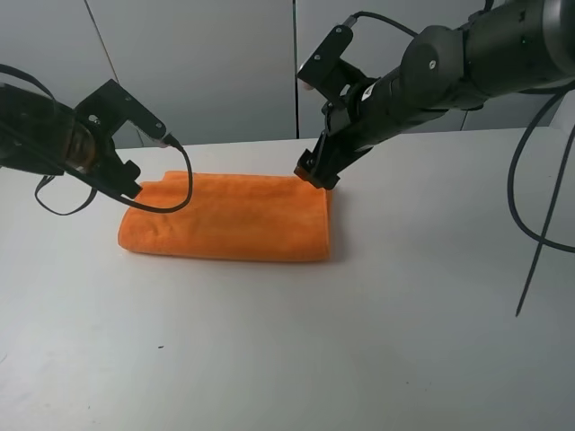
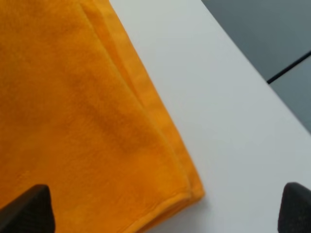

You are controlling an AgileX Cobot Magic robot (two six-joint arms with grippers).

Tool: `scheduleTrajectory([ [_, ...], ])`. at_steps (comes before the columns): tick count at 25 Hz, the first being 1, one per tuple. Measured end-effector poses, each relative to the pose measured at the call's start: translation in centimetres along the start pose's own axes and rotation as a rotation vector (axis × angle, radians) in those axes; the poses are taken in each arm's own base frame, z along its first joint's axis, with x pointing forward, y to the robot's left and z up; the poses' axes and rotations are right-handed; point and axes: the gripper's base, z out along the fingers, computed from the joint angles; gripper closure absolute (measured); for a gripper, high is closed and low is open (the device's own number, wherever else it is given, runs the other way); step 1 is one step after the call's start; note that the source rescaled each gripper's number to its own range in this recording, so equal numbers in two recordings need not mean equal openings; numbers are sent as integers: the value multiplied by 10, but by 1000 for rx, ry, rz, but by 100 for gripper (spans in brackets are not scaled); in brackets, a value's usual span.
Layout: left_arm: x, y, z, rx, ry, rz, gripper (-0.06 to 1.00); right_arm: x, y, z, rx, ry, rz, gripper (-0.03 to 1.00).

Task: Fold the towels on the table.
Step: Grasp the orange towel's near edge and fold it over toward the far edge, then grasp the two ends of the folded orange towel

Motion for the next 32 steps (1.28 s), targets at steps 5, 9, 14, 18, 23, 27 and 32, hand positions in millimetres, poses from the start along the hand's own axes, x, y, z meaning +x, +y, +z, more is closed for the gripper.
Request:
scheduleTrajectory([
  [5,16,3,8,119,122,-256,-5,20,-17,-6,-62,119,256,-3],
  [9,25,8,15,255,172,-413,-5,30,-26,-8,-94,162,367,-3],
  [14,33,18,19,339,245,-439,-5,33,-25,-9,-128,182,425,-3],
  [18,24,26,17,435,272,-454,-5,29,-23,-10,-160,175,483,-3],
  [23,10,29,20,509,267,-433,-5,22,-23,-13,-192,166,529,-3],
  [27,13,19,35,540,331,-422,-5,21,-23,-13,-196,168,539,-3],
  [32,10,17,41,540,315,-443,-5,20,-23,-13,-205,165,559,-3],
])
